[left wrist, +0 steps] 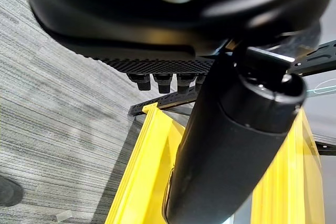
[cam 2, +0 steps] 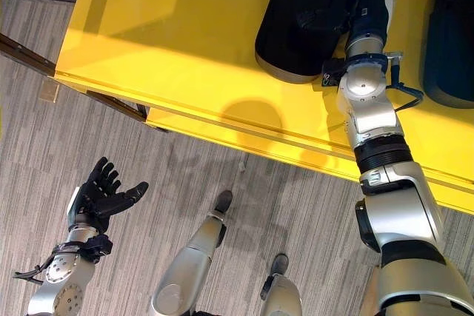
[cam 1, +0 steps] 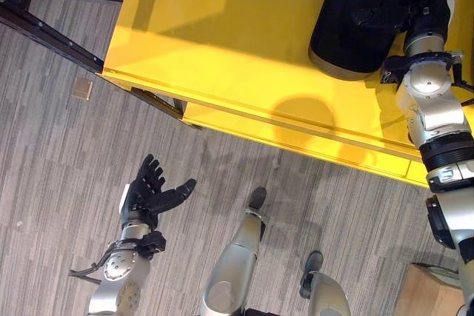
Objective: Move parts from the plastic box to the shelf.
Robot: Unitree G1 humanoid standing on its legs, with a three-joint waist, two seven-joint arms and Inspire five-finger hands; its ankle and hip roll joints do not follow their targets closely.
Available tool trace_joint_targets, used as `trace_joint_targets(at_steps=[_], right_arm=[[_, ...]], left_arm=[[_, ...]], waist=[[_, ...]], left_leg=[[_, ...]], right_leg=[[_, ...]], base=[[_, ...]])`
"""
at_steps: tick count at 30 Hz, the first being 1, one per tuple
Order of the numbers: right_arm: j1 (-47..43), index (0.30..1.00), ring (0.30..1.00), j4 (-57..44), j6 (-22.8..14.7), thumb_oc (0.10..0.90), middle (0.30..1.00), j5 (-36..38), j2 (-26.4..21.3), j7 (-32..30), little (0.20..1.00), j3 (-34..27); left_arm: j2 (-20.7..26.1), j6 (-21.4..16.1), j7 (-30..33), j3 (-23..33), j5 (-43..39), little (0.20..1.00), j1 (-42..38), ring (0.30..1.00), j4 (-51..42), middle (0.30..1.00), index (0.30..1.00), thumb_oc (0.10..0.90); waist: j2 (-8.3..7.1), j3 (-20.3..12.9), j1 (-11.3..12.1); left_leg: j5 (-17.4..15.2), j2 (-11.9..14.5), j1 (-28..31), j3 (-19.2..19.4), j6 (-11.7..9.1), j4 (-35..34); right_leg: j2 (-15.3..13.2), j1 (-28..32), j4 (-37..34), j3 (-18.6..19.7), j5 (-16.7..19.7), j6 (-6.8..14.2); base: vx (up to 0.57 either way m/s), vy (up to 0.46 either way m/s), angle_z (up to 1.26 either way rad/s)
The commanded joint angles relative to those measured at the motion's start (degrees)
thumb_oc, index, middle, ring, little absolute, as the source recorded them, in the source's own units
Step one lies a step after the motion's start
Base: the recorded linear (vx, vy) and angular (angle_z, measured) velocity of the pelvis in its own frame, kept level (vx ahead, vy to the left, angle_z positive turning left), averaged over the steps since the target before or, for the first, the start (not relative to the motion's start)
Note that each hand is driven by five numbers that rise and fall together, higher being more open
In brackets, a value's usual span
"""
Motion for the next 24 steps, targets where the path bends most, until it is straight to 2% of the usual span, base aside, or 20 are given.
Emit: trace_joint_targets(at_steps=[1,19,23,24], right_arm=[[-8.61,1.0,1.0,-2.64,-4.58,0.9,1.0,1.12,-2.9,-0.49,1.0,3.02],[-3.25,1.0,1.0,-7.68,-5.0,0.9,1.0,1.04,-6.49,0.78,1.0,0.78],[-0.61,1.0,1.0,-8.54,-5.21,0.9,1.0,1.83,-5.85,1.2,1.0,-0.73],[1.26,1.0,1.0,-9.18,-5.23,0.9,1.0,2.48,-5.46,1.78,1.0,-1.59]], left_arm=[[4.3,-5.46,0.42,5.45,-0.02,1.0,2.23,1.0,-5.59,1.0,1.0,0.9],[5.32,-3.98,-2.05,4.22,0.75,1.0,0.78,1.0,-4.75,1.0,1.0,0.9],[5.35,-3.56,-2.52,4.21,0.8,1.0,0.88,1.0,-4.33,1.0,1.0,0.9],[5.43,-3.38,-2.85,4.49,0.84,1.0,0.96,1.0,-4.2,1.0,1.0,0.9]], waist=[[-2.32,-3.4,0.88],[-7.17,-8.91,0.77],[-8.26,-10.72,0.68],[-8.72,-11.8,0.41]], left_leg=[[4.71,4.51,-5.55,-2.09,-3.53,-1.99],[2.97,4.65,-3.27,-1.94,-3.11,-1.21],[2.95,5.07,-2.02,-1.61,-2.99,-2.16],[3.55,5.37,-1.27,-1.37,-2.84,-3.44]], right_leg=[[2.23,1.29,-1.9,2.38,-3.15,-6.01],[1.46,7.43,-8.59,1.18,0.28,-4.19],[1.21,8.83,-10.98,0.77,2.05,-3.47],[1.18,9.08,-12.19,0.67,3.5,-3.07]], base=[[-0.02,0.011,-0.05],[0.0,0.009,-0.02],[0.02,0.03,-0.03],[0.03,0.051,-0.05]])
